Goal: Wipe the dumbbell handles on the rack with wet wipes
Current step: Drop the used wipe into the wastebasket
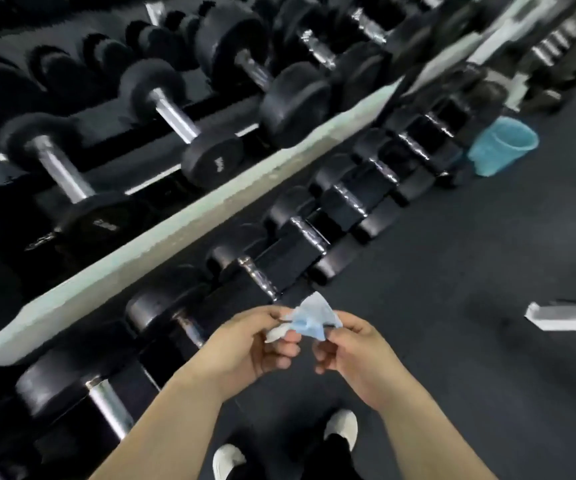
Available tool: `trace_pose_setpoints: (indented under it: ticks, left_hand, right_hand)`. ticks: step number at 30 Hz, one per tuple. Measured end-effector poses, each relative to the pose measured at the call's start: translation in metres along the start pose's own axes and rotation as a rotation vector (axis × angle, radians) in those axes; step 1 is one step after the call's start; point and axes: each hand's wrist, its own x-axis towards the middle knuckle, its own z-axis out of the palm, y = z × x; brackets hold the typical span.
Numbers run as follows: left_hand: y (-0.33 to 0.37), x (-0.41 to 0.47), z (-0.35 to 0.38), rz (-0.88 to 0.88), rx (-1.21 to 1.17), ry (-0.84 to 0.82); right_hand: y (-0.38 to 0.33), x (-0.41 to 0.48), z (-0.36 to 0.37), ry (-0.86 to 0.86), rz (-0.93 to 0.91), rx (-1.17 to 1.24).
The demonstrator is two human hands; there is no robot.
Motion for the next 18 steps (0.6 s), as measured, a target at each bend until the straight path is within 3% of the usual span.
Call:
trace_pose_setpoints:
  ticks: [4,8,14,18]
  left_hand:
    - [-0.02,0.036,0.071,-0.097,0.232,-0.033]
    - [-0.046,0.08,0.162,-0.028,0.555,-0.091]
    - [-0.086,0.143,0.306,-0.033,0.588,-0.259]
    - [-0.102,0.174,0.376,-0.118,0.514,-0.273]
  right_hand:
    - [-0.004,-0.025,-0.076,0.109,-0.068,-0.047]
    - [-0.013,-0.049,-0.165,0.29,-0.115,-0.159]
    - [-0.036,-0.086,-0.306,0.522,-0.203,-0.018]
    - [-0.051,-0.095,-0.377,0.629,-0.205,0.063]
